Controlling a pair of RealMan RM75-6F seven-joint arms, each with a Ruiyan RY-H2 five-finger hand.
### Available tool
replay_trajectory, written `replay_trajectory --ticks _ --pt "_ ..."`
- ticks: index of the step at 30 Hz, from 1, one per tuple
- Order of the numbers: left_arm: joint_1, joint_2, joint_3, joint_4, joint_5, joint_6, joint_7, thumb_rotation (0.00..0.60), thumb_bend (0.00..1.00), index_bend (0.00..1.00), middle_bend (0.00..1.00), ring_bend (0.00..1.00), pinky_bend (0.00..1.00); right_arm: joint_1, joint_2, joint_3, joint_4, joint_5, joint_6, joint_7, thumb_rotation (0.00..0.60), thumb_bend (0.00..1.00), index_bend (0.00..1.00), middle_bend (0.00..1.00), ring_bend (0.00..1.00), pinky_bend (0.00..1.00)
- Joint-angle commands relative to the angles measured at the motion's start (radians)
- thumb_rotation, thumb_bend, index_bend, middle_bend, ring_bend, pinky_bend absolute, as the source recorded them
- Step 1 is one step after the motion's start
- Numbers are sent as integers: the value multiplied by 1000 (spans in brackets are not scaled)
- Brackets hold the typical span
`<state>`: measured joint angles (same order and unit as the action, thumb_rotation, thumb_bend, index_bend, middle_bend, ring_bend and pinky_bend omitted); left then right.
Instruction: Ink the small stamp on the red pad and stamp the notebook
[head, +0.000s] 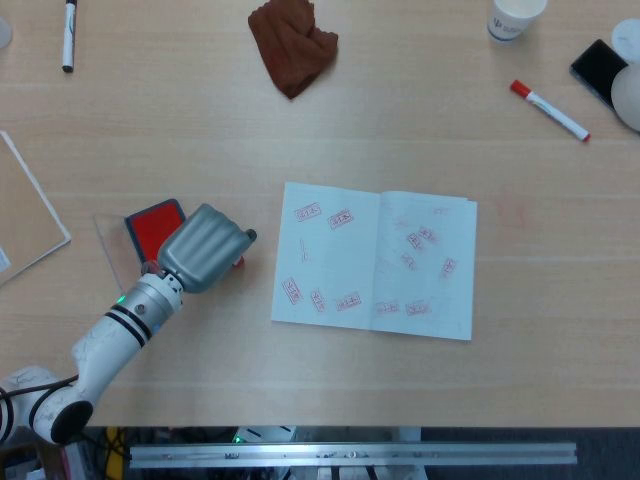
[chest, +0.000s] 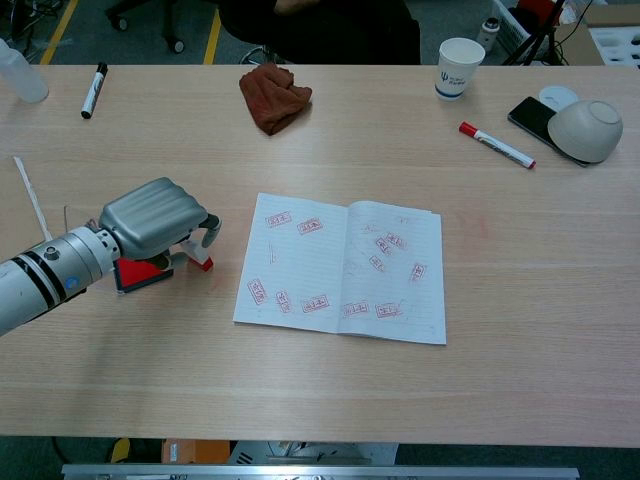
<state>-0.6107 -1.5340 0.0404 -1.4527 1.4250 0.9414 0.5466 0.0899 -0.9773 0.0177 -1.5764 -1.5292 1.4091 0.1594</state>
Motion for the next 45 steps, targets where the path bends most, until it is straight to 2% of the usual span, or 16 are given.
replay_trajectory --ticks 1,30,38,45 --pt "1 -4 0 3 -1 2 0 600 261 487 975 1000 1000 0 0 0 0 -1 0 0 600 287 347 333 235 351" --pt "9 -49 1 57 8 25 -32 600 274 503 974 1000 1000 -3 3 -2 0 2 -3 3 600 287 347 333 235 351" --pt "12 -55 1 64 1 24 -31 600 333 503 974 1000 1000 -3 4 -3 0 2 -4 2 600 287 347 333 235 351" --pt "15 -60 -4 68 -5 30 -28 600 339 503 974 1000 1000 -2 4 -3 0 4 -8 1 600 287 347 333 235 351"
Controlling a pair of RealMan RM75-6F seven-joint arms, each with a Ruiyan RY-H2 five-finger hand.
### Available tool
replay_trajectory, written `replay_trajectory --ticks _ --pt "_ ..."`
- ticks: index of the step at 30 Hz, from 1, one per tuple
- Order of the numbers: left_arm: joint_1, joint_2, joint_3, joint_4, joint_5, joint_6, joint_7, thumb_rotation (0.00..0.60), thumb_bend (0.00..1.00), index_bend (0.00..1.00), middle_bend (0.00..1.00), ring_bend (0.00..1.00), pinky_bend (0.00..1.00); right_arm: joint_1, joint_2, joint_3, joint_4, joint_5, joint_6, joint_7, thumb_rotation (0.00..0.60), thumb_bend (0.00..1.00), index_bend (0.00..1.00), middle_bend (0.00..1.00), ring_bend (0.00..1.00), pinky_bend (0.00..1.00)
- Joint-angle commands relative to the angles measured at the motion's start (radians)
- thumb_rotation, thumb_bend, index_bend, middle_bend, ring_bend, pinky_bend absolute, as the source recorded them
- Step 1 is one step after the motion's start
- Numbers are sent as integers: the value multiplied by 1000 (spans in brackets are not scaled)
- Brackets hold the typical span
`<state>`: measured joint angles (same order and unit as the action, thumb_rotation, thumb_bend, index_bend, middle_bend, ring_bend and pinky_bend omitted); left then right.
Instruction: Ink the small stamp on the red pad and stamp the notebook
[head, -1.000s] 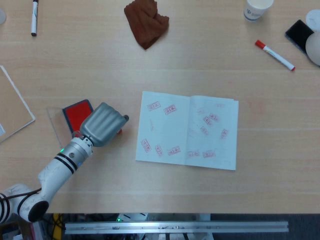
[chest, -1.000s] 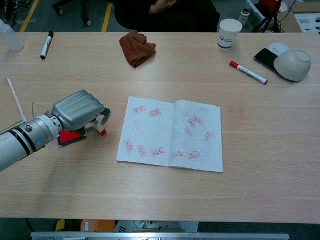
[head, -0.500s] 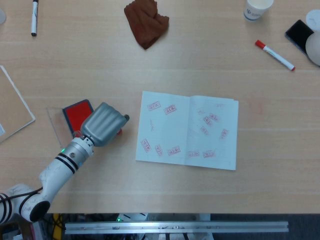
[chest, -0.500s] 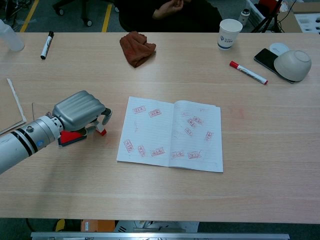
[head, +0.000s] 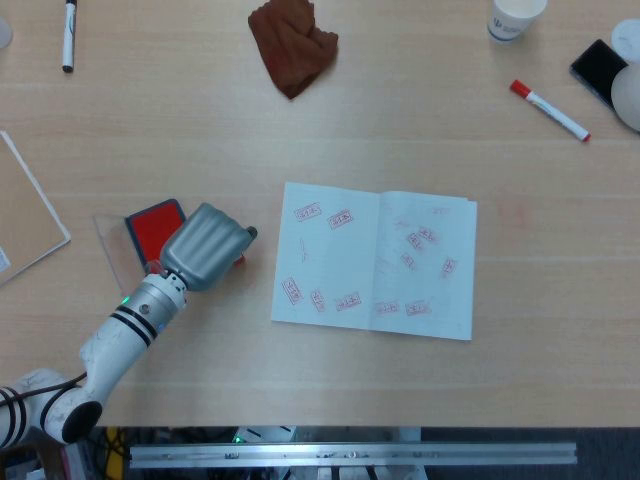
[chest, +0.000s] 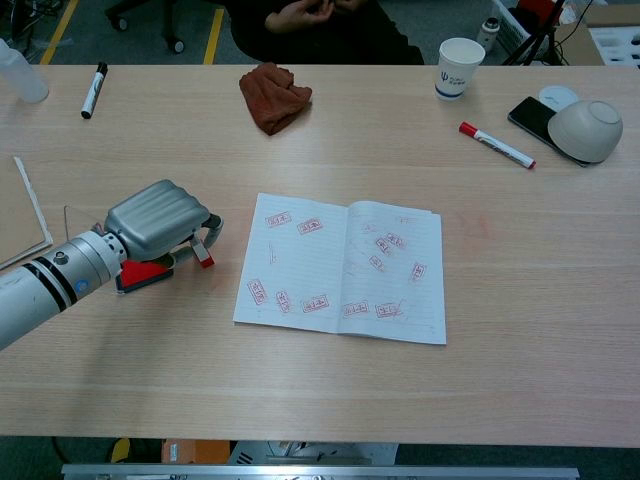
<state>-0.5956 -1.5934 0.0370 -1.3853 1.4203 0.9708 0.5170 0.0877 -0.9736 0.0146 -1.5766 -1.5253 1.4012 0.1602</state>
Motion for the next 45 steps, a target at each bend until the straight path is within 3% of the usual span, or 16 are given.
replay_trajectory --ticks 1,26,37,45 --pt "0 -1 -1 1 0 2 2 600 339 503 974 1000 1000 0 0 0 0 0 0 0 600 287 347 333 235 351" --pt "1 -20 -9 20 17 23 -11 600 340 570 988 1000 1000 -5 0 -1 5 -1 7 7 600 288 347 333 235 351" --pt "4 76 -16 -31 45 66 4 600 340 574 988 1000 1000 -4 0 0 0 -8 10 5 600 287 347 333 235 352" --pt "30 121 -1 34 40 81 -25 600 340 575 988 1000 1000 5 -7 1 -3 -11 -1 -1 600 287 347 333 235 352"
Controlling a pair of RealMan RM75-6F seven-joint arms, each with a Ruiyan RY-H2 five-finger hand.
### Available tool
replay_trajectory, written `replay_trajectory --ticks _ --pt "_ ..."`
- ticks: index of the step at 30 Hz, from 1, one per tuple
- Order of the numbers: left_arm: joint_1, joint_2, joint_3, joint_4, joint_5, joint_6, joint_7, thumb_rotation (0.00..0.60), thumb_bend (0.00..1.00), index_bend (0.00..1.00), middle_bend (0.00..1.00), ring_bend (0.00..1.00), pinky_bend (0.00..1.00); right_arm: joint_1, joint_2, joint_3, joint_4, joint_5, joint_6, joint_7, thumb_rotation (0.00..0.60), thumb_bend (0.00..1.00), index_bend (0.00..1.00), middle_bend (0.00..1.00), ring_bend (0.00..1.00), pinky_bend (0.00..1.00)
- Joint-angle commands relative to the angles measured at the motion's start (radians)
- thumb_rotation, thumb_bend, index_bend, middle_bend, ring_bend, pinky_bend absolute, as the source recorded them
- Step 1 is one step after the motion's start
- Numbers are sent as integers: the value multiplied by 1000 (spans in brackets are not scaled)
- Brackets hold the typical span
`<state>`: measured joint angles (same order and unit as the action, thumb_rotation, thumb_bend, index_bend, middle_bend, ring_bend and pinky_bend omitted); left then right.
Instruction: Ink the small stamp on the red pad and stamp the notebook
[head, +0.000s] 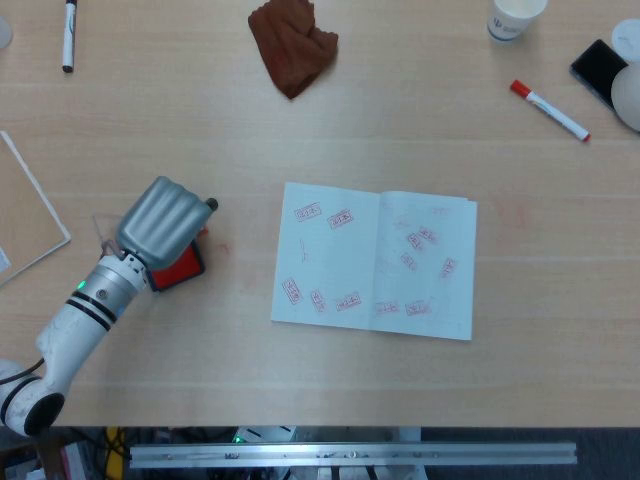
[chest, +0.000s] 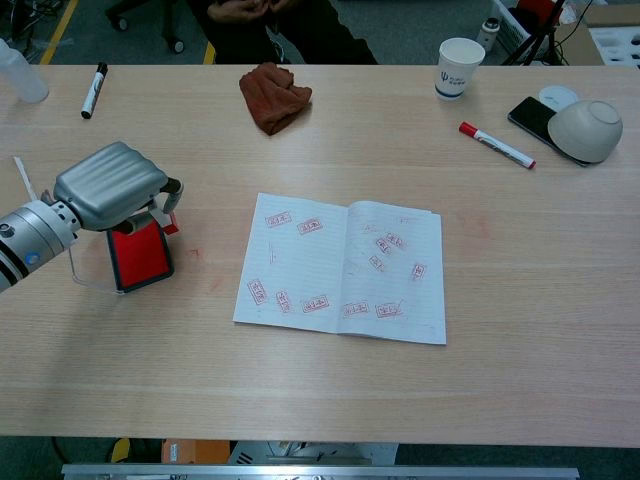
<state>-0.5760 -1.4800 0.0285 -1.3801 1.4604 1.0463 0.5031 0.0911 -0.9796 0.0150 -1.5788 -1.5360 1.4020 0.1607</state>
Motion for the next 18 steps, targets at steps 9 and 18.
replay_trajectory --ticks 9,18 --pt "37 2 20 117 -6 7 -67 600 340 575 988 1000 1000 5 1 0 -17 -3 -3 -20 600 287 347 333 235 352" --pt "46 -19 29 157 9 -2 -97 600 340 577 988 1000 1000 -1 7 -2 -34 -4 7 -34 600 288 347 333 235 352"
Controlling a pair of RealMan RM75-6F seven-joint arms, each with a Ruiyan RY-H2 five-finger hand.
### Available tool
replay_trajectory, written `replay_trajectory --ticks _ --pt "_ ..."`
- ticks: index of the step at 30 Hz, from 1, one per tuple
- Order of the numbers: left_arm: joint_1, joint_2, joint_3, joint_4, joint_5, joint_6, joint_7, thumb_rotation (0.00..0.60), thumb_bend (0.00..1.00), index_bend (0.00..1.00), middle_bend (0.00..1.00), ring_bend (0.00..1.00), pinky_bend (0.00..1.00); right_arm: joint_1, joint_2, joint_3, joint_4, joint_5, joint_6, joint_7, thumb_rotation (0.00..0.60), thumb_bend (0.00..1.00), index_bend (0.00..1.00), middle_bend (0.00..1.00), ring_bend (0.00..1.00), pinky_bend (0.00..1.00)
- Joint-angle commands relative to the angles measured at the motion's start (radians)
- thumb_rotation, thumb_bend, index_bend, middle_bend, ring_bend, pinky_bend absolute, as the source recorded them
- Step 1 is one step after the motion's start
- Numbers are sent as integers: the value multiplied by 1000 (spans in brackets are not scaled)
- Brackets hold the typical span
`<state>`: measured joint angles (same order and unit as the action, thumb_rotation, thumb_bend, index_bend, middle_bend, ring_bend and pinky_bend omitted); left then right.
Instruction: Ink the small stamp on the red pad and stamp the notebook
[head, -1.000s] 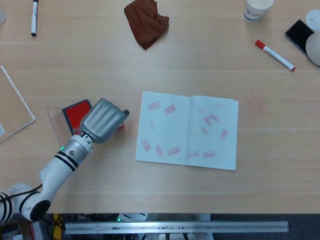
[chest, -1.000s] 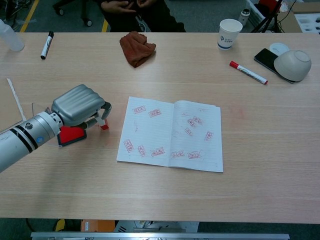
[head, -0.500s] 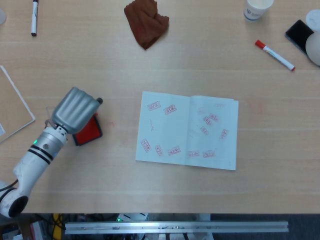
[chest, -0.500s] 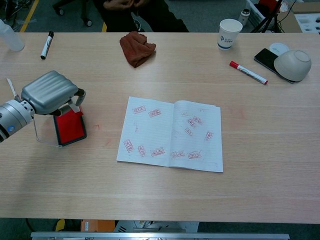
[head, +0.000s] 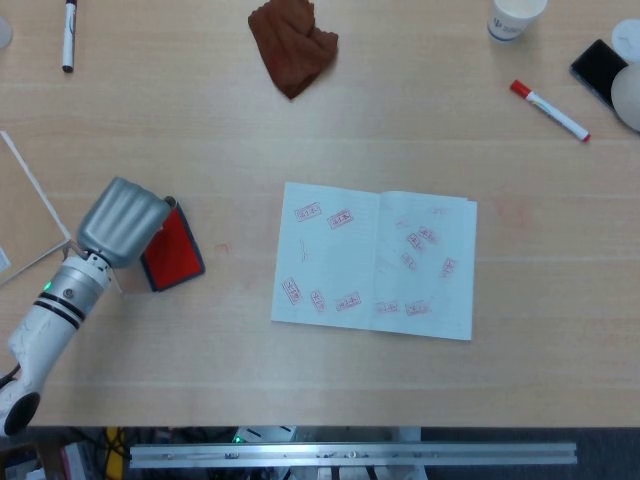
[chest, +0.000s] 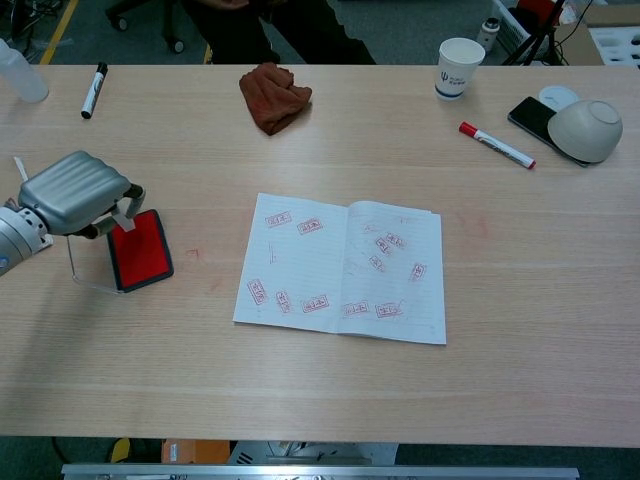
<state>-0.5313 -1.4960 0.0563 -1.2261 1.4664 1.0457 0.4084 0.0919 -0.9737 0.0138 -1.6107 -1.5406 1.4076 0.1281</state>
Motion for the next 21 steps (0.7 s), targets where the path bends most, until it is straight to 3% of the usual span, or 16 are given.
replay_trajectory --ticks 1,21 --pt "1 -5 2 4 5 -2 -1 600 340 577 988 1000 1000 -2 2 -1 -3 0 3 -2 600 288 347 333 234 352" --pt "-6 -38 -6 33 -6 -47 14 600 340 575 985 1000 1000 -10 6 -1 -4 6 9 -2 600 288 347 333 235 352"
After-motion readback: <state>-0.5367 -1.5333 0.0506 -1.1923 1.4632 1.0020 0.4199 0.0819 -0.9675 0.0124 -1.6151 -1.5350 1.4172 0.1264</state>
